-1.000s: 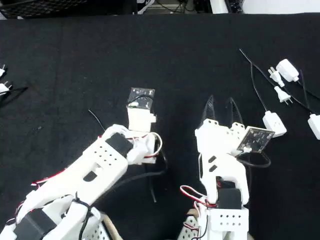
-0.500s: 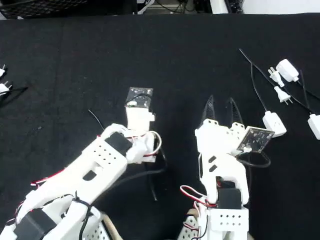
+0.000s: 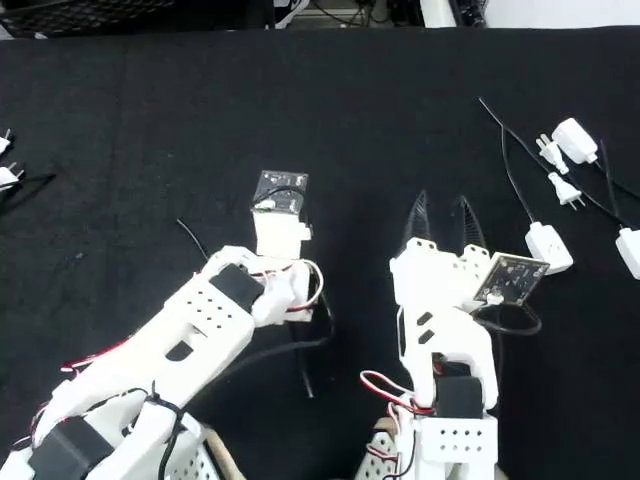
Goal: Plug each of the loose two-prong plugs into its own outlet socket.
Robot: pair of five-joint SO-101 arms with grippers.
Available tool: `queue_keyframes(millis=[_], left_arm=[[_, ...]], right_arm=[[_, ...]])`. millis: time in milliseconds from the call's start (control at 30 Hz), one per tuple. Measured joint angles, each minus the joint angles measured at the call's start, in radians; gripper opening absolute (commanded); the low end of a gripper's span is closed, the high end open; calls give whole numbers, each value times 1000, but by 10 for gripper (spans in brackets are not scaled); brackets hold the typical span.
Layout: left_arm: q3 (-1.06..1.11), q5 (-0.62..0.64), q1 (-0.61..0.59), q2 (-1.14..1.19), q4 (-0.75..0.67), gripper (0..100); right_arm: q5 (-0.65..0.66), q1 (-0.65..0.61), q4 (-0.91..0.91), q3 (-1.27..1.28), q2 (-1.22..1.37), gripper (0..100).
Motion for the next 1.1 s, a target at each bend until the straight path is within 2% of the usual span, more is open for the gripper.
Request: queue_keyframes(millis=[1100], left_arm=[[40, 17, 0, -6, -12, 30]], right_arm=[[0, 0, 0, 0, 0, 201]])
